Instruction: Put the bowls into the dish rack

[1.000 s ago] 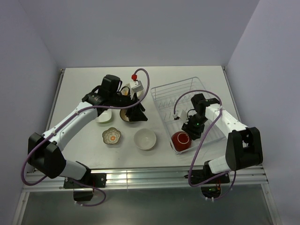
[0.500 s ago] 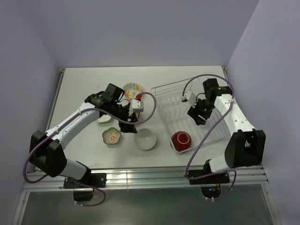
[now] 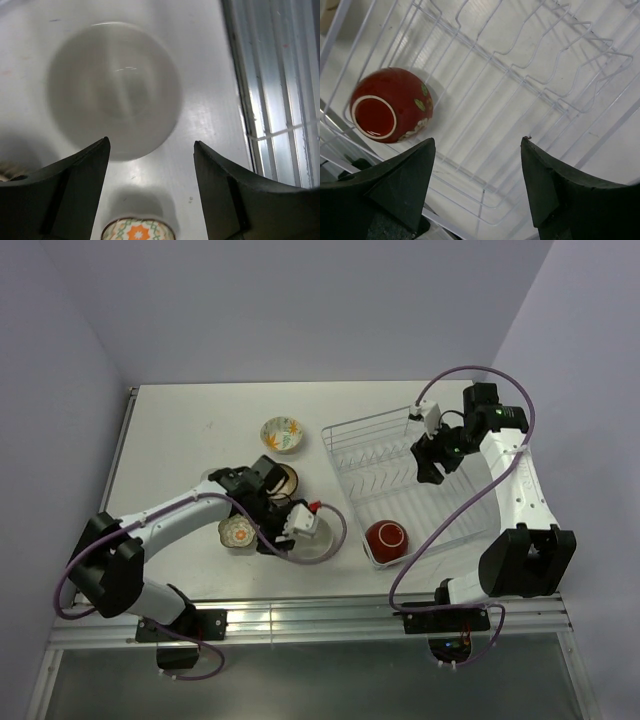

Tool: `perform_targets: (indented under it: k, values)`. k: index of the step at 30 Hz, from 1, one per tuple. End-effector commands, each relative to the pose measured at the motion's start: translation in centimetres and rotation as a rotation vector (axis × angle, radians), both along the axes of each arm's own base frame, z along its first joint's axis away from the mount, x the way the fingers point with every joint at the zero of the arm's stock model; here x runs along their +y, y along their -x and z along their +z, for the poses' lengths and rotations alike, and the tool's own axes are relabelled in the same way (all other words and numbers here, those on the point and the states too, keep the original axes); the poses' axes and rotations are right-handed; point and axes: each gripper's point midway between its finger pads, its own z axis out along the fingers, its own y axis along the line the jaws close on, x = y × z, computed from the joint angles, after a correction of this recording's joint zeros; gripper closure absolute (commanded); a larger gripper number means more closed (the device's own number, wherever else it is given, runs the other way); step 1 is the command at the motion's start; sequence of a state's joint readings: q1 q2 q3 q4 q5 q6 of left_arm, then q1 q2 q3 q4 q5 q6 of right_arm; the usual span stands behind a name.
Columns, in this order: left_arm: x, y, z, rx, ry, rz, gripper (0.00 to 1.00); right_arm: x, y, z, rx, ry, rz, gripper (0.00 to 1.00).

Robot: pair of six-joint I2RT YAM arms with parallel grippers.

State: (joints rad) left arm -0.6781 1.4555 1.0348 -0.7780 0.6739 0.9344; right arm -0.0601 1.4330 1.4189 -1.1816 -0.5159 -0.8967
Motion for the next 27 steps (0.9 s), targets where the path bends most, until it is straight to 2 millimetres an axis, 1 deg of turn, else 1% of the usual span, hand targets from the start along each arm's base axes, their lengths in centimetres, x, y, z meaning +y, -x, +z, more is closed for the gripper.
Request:
perform_targets:
  k: [1, 2, 3, 4, 5, 9, 12, 14, 15, 18, 19, 21, 22, 27]
  values:
    - [-0.9, 1.5, -1.5, -0.124, -0.024, -0.172, 0.26, 1.2, 0.5, 1.7, 0.025, -0.112, -0.029, 0.23]
    - [-1.1, 1.6, -1.7, -0.130, -0.026, -0.186, 0.27, 1.3, 0.7, 1.7, 0.031, -0.118, -0.032, 0.23]
    - [-1.4, 1.8, -2.2, -0.124, -0.034, -0.204, 0.27, 1.3, 0.8, 1.8, 0.032, -0.125, -0.042, 0.13]
    - [-1.7, 1.7, -2.5, -0.127, -0.039, -0.213, 0.27, 1.4, 0.9, 1.9, 0.032, -0.139, -0.048, 0.07]
    - [-1.7, 1.6, -2.5, -0.130, -0.041, -0.213, 0.27, 1.5, 1.0, 1.9, 0.035, -0.145, -0.047, 0.07]
    - [-2.6, 0.8, -3.6, -0.159, -0.060, -0.224, 0.28, 1.9, 1.5, 2.4, 0.018, -0.169, -0.039, 0.04]
    - [-2.9, 1.0, -4.2, -0.152, -0.077, -0.247, 0.30, 2.0, 1.9, 2.5, 0.012, -0.175, -0.031, 0.04]
    - [-2.8, 1.2, -4.9, -0.154, -0.102, -0.267, 0.32, 1.9, 1.9, 2.4, 0.014, -0.173, -0.035, 0.04]
    - [-2.7, 1.6, -5.3, -0.154, -0.113, -0.283, 0.33, 1.9, 1.8, 2.3, 0.018, -0.178, -0.038, 0.04]
    - [-2.8, 1.8, -5.8, -0.167, -0.124, -0.296, 0.40, 1.9, 1.8, 2.4, 0.024, -0.192, -0.045, 0.04]
    - [-2.9, 1.8, -5.9, -0.166, -0.125, -0.295, 0.45, 1.9, 1.9, 2.4, 0.030, -0.197, -0.046, 0.03]
    - [-3.0, 2.2, -6.0, -0.161, -0.125, -0.297, 0.51, 2.0, 2.0, 2.5, 0.025, -0.202, -0.036, 0.03]
    - [-3.1, 2.2, -6.0, -0.156, -0.126, -0.292, 0.57, 2.2, 2.0, 2.7, 0.014, -0.210, -0.029, 0.03]
    - [-3.1, 2.9, -5.9, -0.161, -0.120, -0.297, 0.72, 2.5, 2.4, 3.0, -0.032, -0.215, 0.007, 0.03]
